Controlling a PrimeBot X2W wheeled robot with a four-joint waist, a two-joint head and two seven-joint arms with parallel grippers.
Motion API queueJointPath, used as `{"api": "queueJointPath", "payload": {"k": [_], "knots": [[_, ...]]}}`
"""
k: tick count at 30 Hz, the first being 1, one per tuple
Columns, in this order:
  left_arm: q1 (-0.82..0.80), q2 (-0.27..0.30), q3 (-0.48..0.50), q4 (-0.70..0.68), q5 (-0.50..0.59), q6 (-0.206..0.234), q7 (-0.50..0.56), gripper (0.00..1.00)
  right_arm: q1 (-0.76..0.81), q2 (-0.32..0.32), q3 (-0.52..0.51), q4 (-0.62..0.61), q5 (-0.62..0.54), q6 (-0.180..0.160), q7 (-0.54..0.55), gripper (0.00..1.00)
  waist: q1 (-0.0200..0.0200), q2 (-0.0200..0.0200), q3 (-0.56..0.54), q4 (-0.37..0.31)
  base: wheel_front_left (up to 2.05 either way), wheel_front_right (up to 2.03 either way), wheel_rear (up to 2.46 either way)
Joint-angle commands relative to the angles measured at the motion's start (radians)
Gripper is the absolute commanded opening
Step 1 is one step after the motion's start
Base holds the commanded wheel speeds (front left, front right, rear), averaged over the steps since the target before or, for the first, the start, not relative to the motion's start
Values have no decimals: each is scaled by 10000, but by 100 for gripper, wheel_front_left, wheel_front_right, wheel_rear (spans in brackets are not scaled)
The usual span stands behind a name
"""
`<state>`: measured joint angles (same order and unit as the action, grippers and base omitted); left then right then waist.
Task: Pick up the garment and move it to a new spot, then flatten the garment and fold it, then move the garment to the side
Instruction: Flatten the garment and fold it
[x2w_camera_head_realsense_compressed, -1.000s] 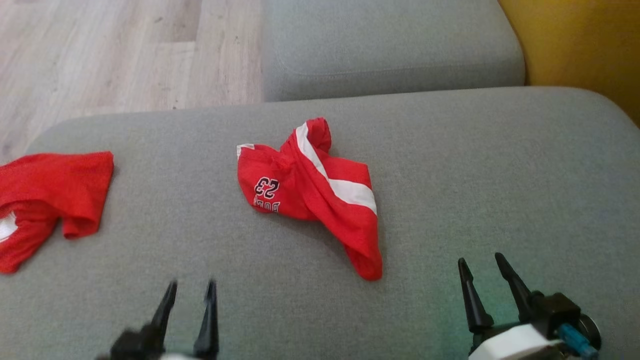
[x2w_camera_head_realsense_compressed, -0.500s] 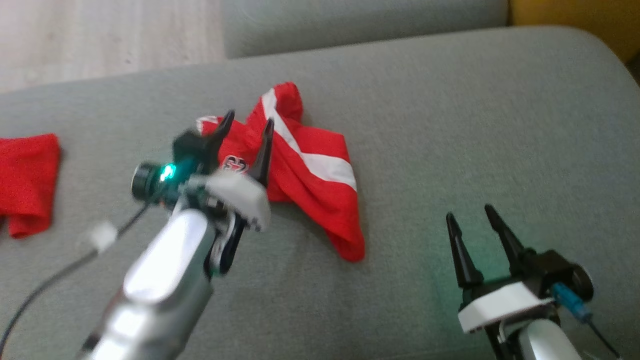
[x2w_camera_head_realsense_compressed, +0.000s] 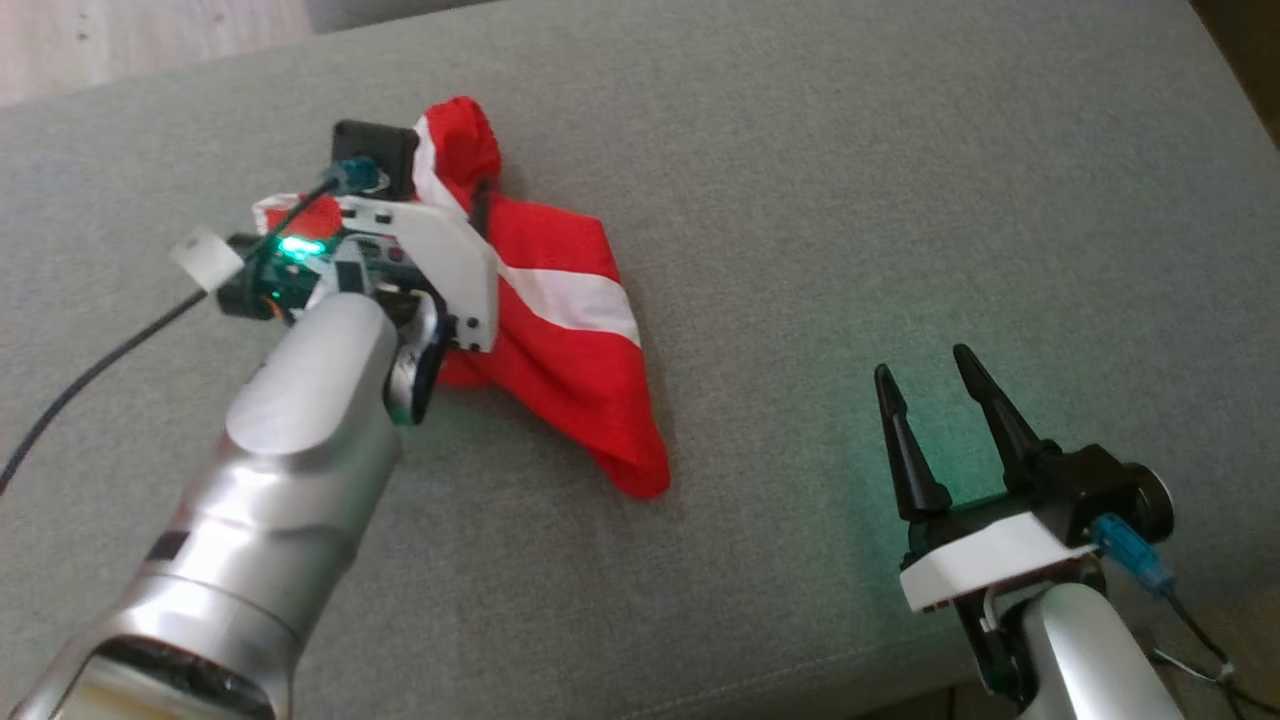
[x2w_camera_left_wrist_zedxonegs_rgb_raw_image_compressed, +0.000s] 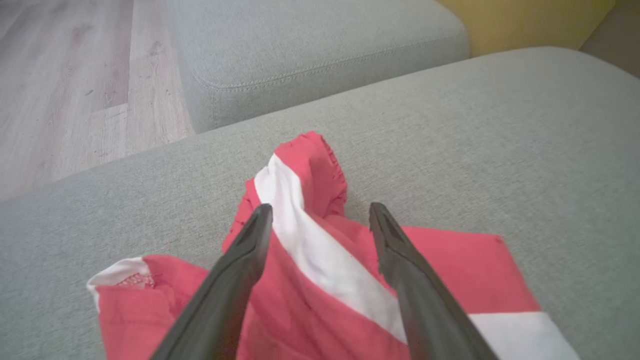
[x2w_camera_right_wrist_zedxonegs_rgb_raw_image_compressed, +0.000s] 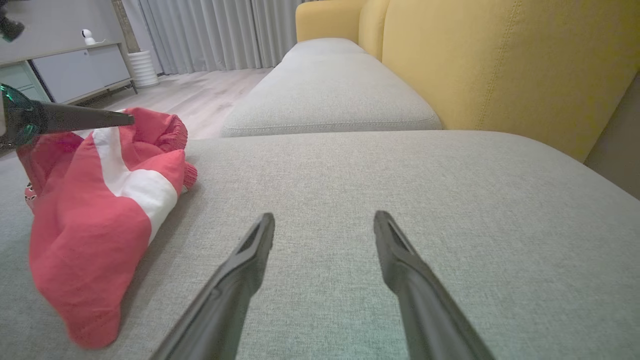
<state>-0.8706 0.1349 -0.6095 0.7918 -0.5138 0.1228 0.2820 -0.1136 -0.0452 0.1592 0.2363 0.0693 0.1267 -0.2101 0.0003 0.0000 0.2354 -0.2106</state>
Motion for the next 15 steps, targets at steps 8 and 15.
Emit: {"api": "queueJointPath", "payload": {"k": [8, 15], "knots": [[-827, 268, 336, 759, 63, 172, -96, 0, -331, -50, 355, -80, 99, 40, -212, 100, -3, 0, 107, -169, 0, 0, 0], [-1032, -7, 244, 788, 154, 54, -1193, 0, -245, -50, 76, 37, 77, 40, -281, 100, -3, 0, -117, 177, 0, 0, 0]]}}
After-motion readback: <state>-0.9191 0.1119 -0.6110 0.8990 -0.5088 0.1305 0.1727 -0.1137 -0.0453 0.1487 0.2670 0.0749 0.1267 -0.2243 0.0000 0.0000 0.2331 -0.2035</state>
